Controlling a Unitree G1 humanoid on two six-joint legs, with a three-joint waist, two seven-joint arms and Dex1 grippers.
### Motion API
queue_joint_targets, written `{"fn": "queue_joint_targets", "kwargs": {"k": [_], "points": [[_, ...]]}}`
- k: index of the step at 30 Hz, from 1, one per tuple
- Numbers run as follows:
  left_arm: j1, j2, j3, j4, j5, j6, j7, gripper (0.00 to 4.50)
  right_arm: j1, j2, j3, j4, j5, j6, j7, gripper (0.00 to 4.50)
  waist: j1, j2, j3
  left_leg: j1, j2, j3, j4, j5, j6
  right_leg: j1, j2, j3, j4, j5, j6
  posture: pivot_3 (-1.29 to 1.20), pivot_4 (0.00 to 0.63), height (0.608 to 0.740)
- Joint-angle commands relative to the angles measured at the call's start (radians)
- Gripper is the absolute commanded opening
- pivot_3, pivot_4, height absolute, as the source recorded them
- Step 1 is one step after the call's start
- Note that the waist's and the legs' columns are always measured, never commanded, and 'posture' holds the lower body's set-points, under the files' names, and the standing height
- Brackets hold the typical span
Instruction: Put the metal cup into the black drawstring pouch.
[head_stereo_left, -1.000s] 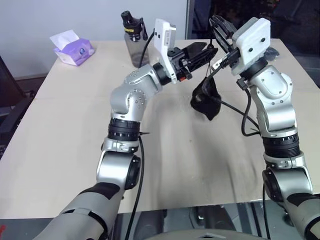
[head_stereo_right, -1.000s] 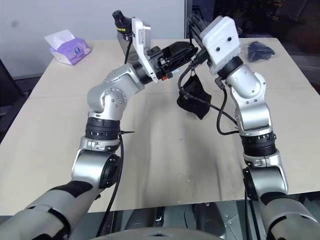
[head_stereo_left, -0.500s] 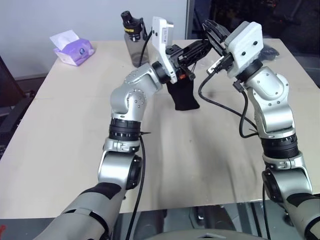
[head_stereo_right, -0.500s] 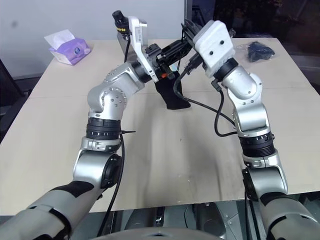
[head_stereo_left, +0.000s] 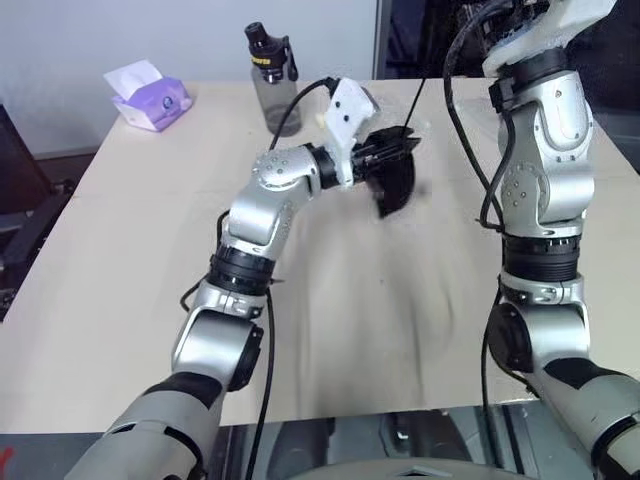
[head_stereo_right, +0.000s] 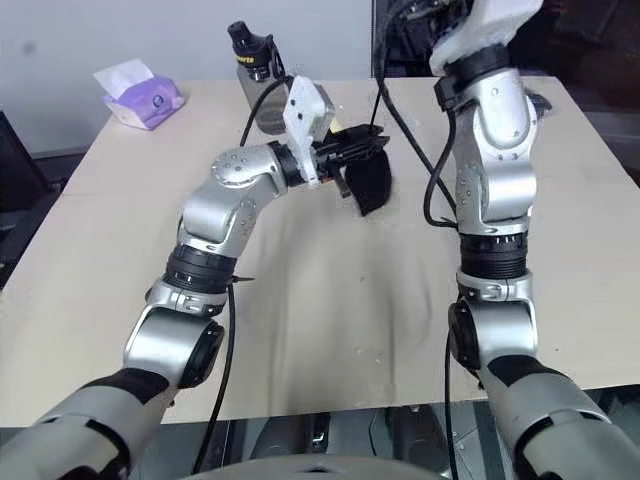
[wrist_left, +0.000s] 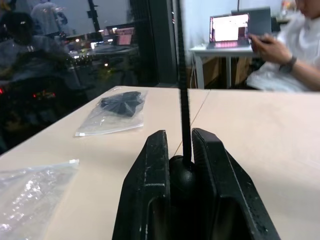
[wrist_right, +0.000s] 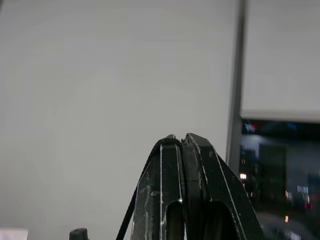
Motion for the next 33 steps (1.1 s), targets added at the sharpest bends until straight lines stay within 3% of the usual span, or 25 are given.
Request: {"fn": "queue_joint_targets", "kwargs": {"k": [1,2,6,8,11,15,19,22,25,29,33], "points": [[0.056,0.003,0.004,0.060,0.000,0.043,-0.031,1.20,-0.064,-0.033,-0.058,-0.101,0.029,-0.069,-0.019,0.00,-0.001,0.000,0.000,0.000,0.000,0.000,0.000,0.000,0.000,0.000,0.000,0.000,0.000,0.000,0.000,0.00,0.150,0.740],[0.055,-0.003,0.019,0.051,-0.019,0.050,-0.036,1.45,-0.053,-0.034,-0.047,-0.104,0.031,-0.060,-0.009,0.00,-0.002,0.001,0.000,0.000,0.000,0.000,0.000,0.000,0.000,0.000,0.000,0.000,0.000,0.000,0.000,0.00,0.150,0.740],[0.065,-0.047,0.112,0.026,-0.087,-0.008,-0.020,3.30,0.001,-0.064,0.015,-0.123,0.019,-0.019,0.054,0.00,-0.003,0.000,0.000,-0.003,0.000,-0.001,0.000,0.000,0.000,-0.003,0.000,-0.001,0.001,0.000,0.000,0.00,0.150,0.740],[0.099,-0.041,0.147,-0.033,-0.157,0.024,-0.071,3.30,0.024,-0.082,0.034,-0.124,0.000,-0.021,0.076,0.00,-0.003,0.000,0.000,-0.011,0.000,-0.001,0.003,0.000,0.000,-0.012,0.000,-0.001,0.005,0.000,0.000,0.00,0.150,0.740],[0.158,-0.006,0.184,-0.132,-0.247,0.109,-0.120,3.30,0.043,-0.091,0.035,-0.132,0.006,-0.013,0.081,0.00,-0.007,0.001,0.000,-0.010,0.001,-0.001,0.003,0.000,0.000,-0.012,0.000,-0.001,0.005,0.000,0.000,0.00,0.150,0.740],[0.236,0.081,0.235,-0.193,-0.269,0.179,-0.097,3.30,0.076,-0.102,0.048,-0.163,0.036,0.025,0.121,0.00,-0.006,0.001,0.000,-0.010,0.001,-0.001,0.003,0.000,0.000,-0.012,0.000,-0.001,0.005,0.000,0.000,0.00,0.150,0.740],[0.323,0.185,0.271,-0.207,-0.245,0.202,-0.085,3.39,0.115,-0.107,0.083,-0.212,0.084,0.082,0.193,1.30,-0.008,0.001,0.000,-0.010,0.001,-0.001,0.003,0.000,0.000,-0.011,0.000,-0.001,0.005,0.000,0.000,0.00,0.150,0.740],[0.389,0.234,0.272,-0.254,-0.255,0.230,-0.091,3.39,0.143,-0.121,0.094,-0.240,0.111,0.128,0.225,2.75,-0.003,0.001,0.000,-0.010,0.001,-0.002,0.003,0.000,0.000,-0.012,0.000,-0.002,0.005,0.000,0.000,0.00,0.150,0.740],[0.519,0.301,0.293,-0.352,-0.274,0.302,-0.086,3.39,0.250,-0.205,0.076,-0.277,0.169,0.245,0.304,4.23,0.002,-0.002,-0.002,-0.011,0.001,-0.002,0.003,0.000,0.000,-0.011,-0.001,-0.002,0.004,0.000,0.000,0.00,0.150,0.740],[0.708,0.379,0.325,-0.446,-0.257,0.288,-0.100,3.39,0.410,-0.333,-0.006,-0.315,0.328,0.356,0.449,4.23,0.006,-0.001,-0.001,-0.011,0.001,-0.001,0.003,0.000,0.000,-0.011,-0.003,-0.002,0.001,0.000,0.000,0.00,0.150,0.740],[0.859,0.424,0.350,-0.476,-0.208,0.217,-0.100,3.39,0.570,-0.403,-0.086,-0.243,0.388,0.361,0.557,4.23,0.005,-0.002,-0.002,-0.010,0.001,0.000,0.003,0.000,0.000,-0.010,-0.002,-0.002,0.001,0.000,0.000,0.00,0.150,0.740]]}}
